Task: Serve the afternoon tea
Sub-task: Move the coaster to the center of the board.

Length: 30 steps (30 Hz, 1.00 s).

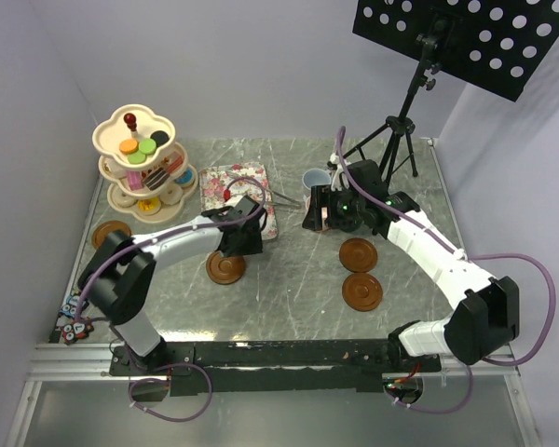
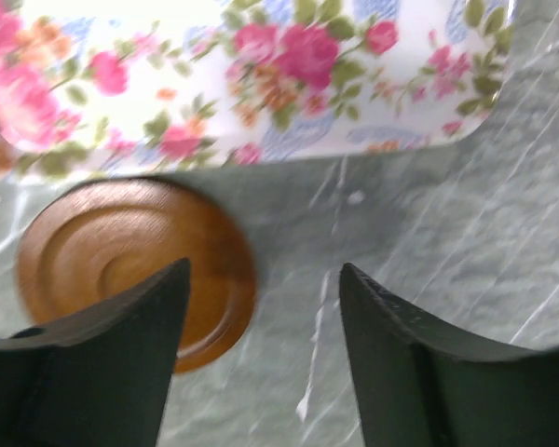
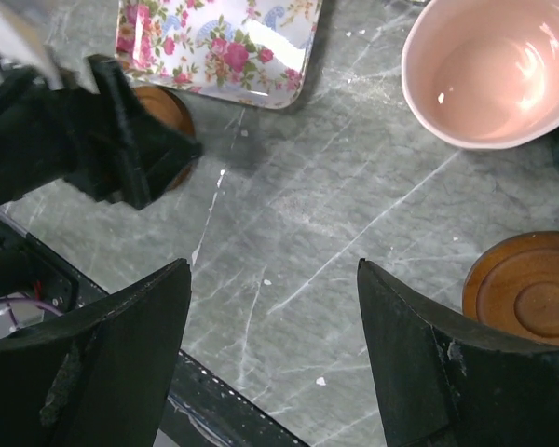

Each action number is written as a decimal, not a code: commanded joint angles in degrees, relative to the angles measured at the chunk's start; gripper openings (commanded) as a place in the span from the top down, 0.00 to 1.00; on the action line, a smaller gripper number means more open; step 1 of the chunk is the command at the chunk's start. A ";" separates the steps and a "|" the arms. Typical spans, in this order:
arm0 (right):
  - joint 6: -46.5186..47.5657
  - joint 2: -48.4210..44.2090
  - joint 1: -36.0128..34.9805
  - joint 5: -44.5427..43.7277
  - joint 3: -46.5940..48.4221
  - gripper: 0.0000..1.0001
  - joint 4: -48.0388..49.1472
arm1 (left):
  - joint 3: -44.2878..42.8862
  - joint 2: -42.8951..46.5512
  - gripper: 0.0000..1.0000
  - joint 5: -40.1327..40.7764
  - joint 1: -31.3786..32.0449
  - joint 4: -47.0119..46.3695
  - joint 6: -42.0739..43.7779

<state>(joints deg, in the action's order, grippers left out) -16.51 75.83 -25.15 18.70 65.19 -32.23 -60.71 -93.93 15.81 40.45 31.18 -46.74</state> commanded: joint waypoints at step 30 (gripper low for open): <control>0.08 -1.04 2.91 4.68 0.64 0.21 4.45 | 7.70 0.76 0.53 7.04 -10.72 9.52 -10.48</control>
<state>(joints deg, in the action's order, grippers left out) -16.67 76.14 -22.92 23.62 65.19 -29.98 -56.84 -95.68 21.06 34.96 36.01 -55.48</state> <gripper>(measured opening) 0.785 0.479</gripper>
